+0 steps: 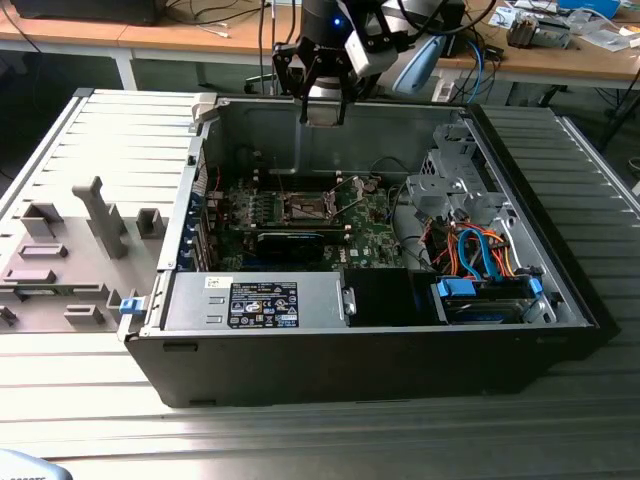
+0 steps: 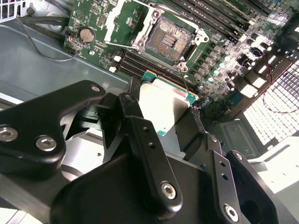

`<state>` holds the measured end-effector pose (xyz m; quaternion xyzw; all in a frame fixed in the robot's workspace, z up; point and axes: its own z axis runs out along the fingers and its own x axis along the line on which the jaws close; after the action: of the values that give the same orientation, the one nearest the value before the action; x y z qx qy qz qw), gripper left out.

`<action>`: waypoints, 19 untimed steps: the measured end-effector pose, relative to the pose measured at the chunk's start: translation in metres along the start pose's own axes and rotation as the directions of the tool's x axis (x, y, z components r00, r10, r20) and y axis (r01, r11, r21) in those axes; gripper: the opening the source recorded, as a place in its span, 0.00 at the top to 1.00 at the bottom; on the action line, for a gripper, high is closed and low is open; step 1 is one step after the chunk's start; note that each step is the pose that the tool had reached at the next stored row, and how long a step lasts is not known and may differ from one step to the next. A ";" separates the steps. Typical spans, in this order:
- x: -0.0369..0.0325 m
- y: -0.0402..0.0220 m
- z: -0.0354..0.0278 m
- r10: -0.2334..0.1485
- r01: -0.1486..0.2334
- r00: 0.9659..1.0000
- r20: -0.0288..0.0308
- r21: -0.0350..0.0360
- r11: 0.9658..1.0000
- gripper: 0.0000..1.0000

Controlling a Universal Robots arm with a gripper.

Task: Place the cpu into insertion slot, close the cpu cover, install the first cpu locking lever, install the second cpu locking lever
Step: 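Place the cpu into insertion slot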

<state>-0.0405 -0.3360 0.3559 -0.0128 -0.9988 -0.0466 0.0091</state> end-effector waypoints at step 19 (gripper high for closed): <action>0.0002 -0.0005 0.0046 0.000 0.000 1.000 0.000 0.000 1.000 0.45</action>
<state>-0.0408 -0.3361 0.3513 -0.0128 -0.9988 -0.0465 0.0091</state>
